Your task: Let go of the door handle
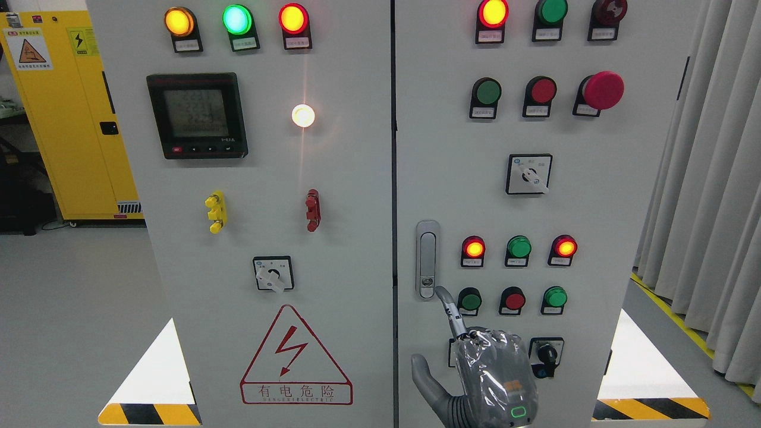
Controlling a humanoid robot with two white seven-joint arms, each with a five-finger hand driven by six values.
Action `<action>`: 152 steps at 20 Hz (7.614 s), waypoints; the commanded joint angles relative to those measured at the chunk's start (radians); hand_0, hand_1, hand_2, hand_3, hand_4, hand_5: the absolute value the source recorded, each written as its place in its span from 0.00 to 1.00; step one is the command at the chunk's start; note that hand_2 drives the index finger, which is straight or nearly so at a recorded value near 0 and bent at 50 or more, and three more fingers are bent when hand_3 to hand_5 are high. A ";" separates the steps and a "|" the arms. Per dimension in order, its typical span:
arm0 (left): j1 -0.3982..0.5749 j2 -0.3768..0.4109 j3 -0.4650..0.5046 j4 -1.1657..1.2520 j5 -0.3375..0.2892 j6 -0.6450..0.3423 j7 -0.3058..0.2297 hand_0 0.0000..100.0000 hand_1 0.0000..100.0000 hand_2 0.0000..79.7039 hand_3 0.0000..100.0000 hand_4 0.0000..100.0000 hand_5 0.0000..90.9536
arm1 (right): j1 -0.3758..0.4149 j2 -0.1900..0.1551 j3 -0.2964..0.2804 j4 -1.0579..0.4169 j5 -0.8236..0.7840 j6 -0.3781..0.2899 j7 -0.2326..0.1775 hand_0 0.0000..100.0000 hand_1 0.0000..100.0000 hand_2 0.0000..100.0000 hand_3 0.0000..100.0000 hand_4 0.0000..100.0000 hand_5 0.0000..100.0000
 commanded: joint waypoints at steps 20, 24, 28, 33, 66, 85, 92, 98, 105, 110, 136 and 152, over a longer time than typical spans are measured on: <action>0.000 0.000 0.000 -0.012 0.000 -0.001 0.000 0.12 0.56 0.00 0.00 0.00 0.00 | -0.056 0.002 0.017 0.086 0.072 0.035 0.000 0.51 0.39 0.00 1.00 1.00 1.00; 0.000 0.000 0.000 -0.012 0.000 -0.001 0.000 0.12 0.56 0.00 0.00 0.00 0.00 | -0.065 0.002 0.017 0.097 0.072 0.051 0.000 0.53 0.39 0.00 1.00 1.00 1.00; 0.000 0.000 0.000 -0.012 0.000 -0.001 0.000 0.12 0.56 0.00 0.00 0.00 0.00 | -0.076 0.002 0.017 0.100 0.072 0.056 0.000 0.54 0.38 0.00 1.00 1.00 1.00; 0.000 0.000 0.000 -0.012 0.000 -0.001 0.000 0.12 0.56 0.00 0.00 0.00 0.00 | -0.076 0.002 0.017 0.100 0.072 0.056 0.002 0.55 0.38 0.00 1.00 1.00 1.00; 0.000 0.000 0.000 -0.012 0.000 -0.001 0.000 0.12 0.56 0.00 0.00 0.00 0.00 | -0.073 0.003 0.019 0.117 0.074 0.059 0.016 0.56 0.38 0.00 1.00 1.00 1.00; 0.000 0.000 0.000 -0.012 0.000 -0.001 0.000 0.12 0.56 0.00 0.00 0.00 0.00 | -0.073 0.002 0.019 0.121 0.072 0.073 0.040 0.56 0.38 0.00 1.00 1.00 1.00; 0.000 0.000 0.000 -0.012 0.000 -0.001 0.000 0.12 0.56 0.00 0.00 0.00 0.00 | -0.071 0.003 0.022 0.121 0.072 0.079 0.042 0.56 0.38 0.00 1.00 1.00 1.00; 0.000 0.000 0.000 -0.012 0.000 -0.001 0.000 0.12 0.56 0.00 0.00 0.00 0.00 | -0.068 0.002 0.022 0.123 0.074 0.081 0.043 0.57 0.39 0.00 1.00 1.00 1.00; 0.000 0.000 0.000 -0.012 0.000 -0.001 0.000 0.12 0.56 0.00 0.00 0.00 0.00 | -0.064 0.003 0.023 0.121 0.074 0.085 0.045 0.57 0.39 0.00 1.00 1.00 1.00; 0.000 0.000 0.000 -0.012 0.000 -0.001 0.000 0.12 0.56 0.00 0.00 0.00 0.00 | -0.059 0.003 0.037 0.123 0.074 0.087 0.045 0.57 0.39 0.00 1.00 1.00 1.00; 0.000 0.000 0.000 -0.012 0.000 -0.001 0.000 0.12 0.56 0.00 0.00 0.00 0.00 | -0.053 0.003 0.034 0.120 0.074 0.087 0.045 0.57 0.39 0.00 1.00 1.00 1.00; 0.000 0.000 0.000 -0.012 0.000 -0.001 0.000 0.12 0.56 0.00 0.00 0.00 0.00 | -0.042 0.000 0.037 0.082 0.072 0.085 0.036 0.57 0.39 0.00 1.00 1.00 1.00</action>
